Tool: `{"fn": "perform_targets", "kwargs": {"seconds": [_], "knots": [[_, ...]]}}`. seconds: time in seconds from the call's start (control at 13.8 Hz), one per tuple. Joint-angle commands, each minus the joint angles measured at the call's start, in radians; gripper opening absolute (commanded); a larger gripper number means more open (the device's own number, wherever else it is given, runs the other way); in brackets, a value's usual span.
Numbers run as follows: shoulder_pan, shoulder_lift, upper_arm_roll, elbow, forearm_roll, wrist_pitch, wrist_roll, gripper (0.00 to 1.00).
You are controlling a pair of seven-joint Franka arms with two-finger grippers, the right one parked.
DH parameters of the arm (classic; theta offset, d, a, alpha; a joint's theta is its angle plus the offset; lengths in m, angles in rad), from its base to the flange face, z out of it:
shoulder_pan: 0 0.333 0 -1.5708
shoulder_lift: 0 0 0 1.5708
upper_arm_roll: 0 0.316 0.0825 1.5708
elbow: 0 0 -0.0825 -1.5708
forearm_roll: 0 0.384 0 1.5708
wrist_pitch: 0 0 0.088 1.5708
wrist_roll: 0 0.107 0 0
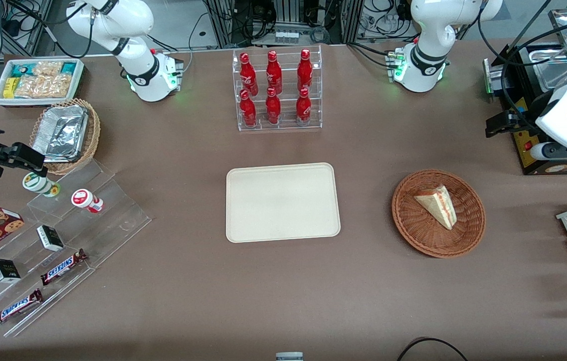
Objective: Place sandwich from basket to tray
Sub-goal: 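Move the left gripper from rest toward the sandwich in the wicker basket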
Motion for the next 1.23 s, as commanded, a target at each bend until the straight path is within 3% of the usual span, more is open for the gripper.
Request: {"fn": "perform_targets", "kwargs": {"seconds": [0.0,0.51,1.16], "knots": [[0.002,0.000,-0.007,0.006,0.011,0.011,0.027,1.00],[0.004,0.020,-0.005,-0.057,0.010,0.089,0.026,1.00],[0.004,0.014,-0.005,-0.343,0.011,0.434,0.014,1.00]]}}
